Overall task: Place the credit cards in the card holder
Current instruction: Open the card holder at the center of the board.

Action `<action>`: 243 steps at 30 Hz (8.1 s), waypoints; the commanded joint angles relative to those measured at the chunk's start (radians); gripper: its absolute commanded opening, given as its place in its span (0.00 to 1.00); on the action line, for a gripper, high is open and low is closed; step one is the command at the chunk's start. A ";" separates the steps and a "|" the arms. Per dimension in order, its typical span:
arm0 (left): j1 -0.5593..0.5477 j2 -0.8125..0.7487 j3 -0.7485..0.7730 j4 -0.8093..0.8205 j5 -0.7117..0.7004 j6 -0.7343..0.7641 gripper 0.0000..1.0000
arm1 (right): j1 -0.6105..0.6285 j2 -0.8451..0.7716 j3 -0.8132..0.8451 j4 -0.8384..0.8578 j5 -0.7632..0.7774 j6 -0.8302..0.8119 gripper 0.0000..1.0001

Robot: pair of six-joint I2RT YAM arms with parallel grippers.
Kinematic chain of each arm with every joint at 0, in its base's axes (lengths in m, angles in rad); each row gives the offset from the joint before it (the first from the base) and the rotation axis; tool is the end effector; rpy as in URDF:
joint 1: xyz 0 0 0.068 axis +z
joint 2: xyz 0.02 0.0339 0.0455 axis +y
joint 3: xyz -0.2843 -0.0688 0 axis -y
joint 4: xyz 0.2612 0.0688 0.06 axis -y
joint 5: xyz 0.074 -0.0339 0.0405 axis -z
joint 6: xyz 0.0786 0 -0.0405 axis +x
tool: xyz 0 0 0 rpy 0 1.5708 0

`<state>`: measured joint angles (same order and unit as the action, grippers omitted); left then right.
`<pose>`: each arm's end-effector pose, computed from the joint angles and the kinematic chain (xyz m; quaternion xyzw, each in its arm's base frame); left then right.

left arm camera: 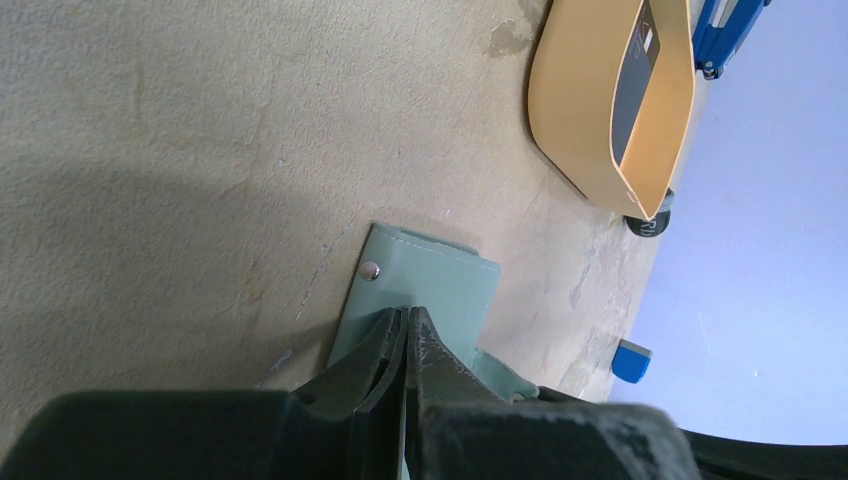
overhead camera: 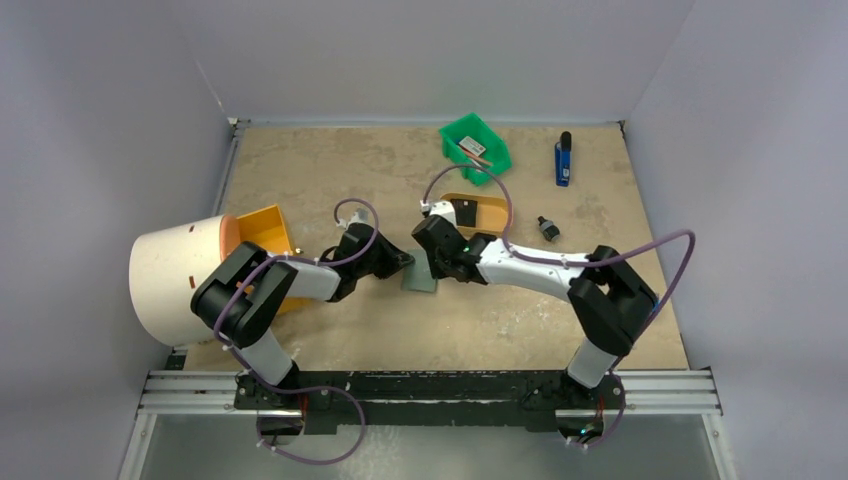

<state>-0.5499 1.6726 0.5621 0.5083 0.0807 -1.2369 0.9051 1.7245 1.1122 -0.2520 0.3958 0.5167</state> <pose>0.2902 -0.1853 0.1027 -0.2801 0.8389 -0.3849 0.2638 0.2751 0.3013 0.1820 -0.1108 0.9158 0.0815 0.3774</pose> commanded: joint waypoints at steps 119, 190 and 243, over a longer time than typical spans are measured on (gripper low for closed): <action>-0.169 -0.185 0.147 -0.237 -0.071 0.246 0.50 | -0.199 -0.204 -0.446 0.303 -0.425 0.178 0.21; -0.209 -0.007 0.204 -0.132 0.140 0.250 0.32 | -0.278 -0.404 -0.678 0.344 -0.447 0.282 0.37; -0.250 0.073 0.302 -0.401 -0.078 0.327 0.00 | -0.545 -0.731 -0.814 0.433 -0.609 0.474 0.52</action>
<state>-0.7887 1.7382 0.8337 0.1062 0.0170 -0.9302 0.3656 0.9825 0.3214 0.1211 -0.1978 0.9607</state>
